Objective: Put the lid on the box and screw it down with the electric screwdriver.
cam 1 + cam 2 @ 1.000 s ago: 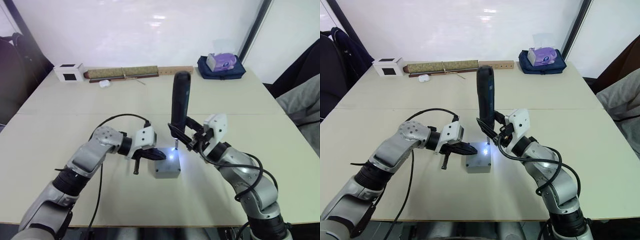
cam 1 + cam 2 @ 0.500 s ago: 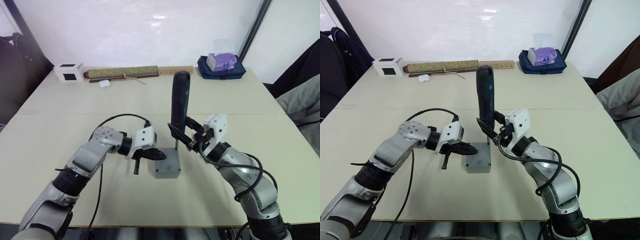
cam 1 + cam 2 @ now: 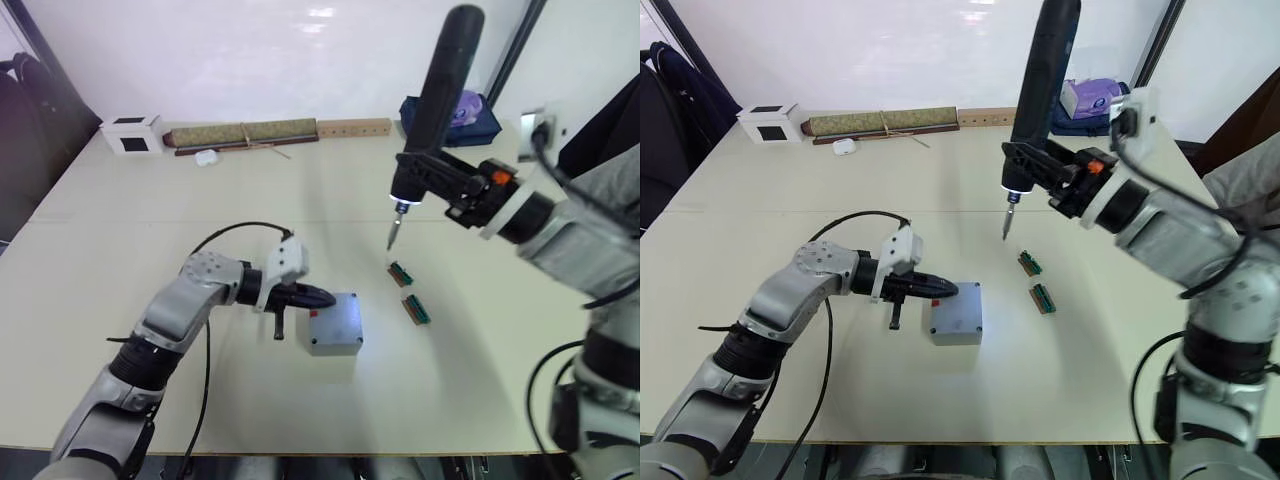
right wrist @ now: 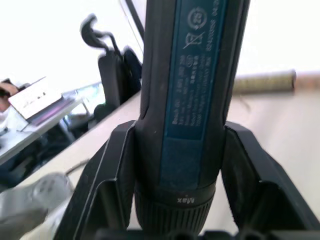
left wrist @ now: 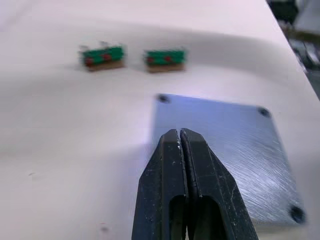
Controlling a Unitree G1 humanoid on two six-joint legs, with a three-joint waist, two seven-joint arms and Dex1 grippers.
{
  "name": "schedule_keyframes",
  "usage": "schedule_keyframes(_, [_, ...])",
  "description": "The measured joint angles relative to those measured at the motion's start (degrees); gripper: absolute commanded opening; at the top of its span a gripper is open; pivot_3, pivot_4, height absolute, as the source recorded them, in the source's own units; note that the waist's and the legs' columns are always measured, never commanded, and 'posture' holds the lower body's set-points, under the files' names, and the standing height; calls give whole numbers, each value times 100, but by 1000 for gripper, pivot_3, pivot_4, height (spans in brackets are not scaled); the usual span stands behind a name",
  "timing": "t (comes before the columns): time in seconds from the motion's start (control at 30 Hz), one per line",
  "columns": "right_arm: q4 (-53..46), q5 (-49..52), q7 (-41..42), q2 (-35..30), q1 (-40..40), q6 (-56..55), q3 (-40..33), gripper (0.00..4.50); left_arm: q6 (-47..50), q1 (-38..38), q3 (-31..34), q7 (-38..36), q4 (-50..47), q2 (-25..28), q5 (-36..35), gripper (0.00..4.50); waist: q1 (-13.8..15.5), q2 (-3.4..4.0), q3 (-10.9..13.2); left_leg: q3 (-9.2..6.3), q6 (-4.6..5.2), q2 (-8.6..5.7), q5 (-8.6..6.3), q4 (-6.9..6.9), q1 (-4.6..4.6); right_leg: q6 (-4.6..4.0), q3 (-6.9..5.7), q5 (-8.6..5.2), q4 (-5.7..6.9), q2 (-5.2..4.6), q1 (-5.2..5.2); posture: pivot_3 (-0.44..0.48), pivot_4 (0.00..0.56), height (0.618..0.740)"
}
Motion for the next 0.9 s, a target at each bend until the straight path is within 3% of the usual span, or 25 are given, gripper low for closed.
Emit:
schedule_keyframes(0.13, [884, 157, -77, -825, 237, 146, -478, 1816, 211, -247, 321, -49, -212, 199, -298, 0, 2, -10, 13, 12, 2, -3, -1, 1, -4, 1, 4, 0, -12, 0, 2, 0, 150, 740])
schedule_keyframes(0.23, [1359, -432, 420, -1655, 1046, 572, -527, 1816, 351, -338, 533, -307, -552, 495, -633, 0, 5, -11, 15, 37, 12, 2, -7, -2, -7, 3, 6, -2, -24, 3, 1, 0, 150, 740])
schedule_keyframes(0.37, [1472, -1120, 909, -2292, 1857, 1548, 317, 1816, 359, -487, 469, -660, -947, 691, -852, 0, -42, 4, 22, 50, 12, 4, -7, -2, 2, 3, 18, -2, -13, 11, -4, 0, 150, 740])
schedule_keyframes(0.47, [1599, -1630, 1324, -2336, 2173, 1977, 909, 1816, 195, -413, 277, -786, -1144, 690, -845, 0, -49, 23, 29, 55, 12, 4, -7, -1, 6, 3, 30, -1, -11, 15, -8, 0, 150, 740])
schedule_keyframes(0.8, [1705, -2776, 2445, -2341, 2058, 1919, 1072, 1816, 48, 85, -94, -414, -1311, 667, -528, 0, 1, 36, 46, 65, 11, -3, -7, 2, 3, 6, 39, -1, -10, 16, -12, 0, 150, 740])
schedule_keyframes(0.87, [1741, -3004, 2593, -2292, 2034, 1917, 1142, 2834, 46, 109, -134, -382, -1310, 667, -497, 0, -5, 35, 46, 65, 11, -3, -7, 4, 3, 6, 39, 0, -9, 15, -12, 0, 150, 740])
schedule_keyframes(0.9, [1741, -3103, 2674, -2260, 1979, 1917, 1169, 2911, 35, 108, -133, -381, -1309, 670, -495, 0, -6, 35, 46, 65, 11, -5, -7, 4, 3, 6, 39, 0, -9, 15, -12, 0, 150, 740])
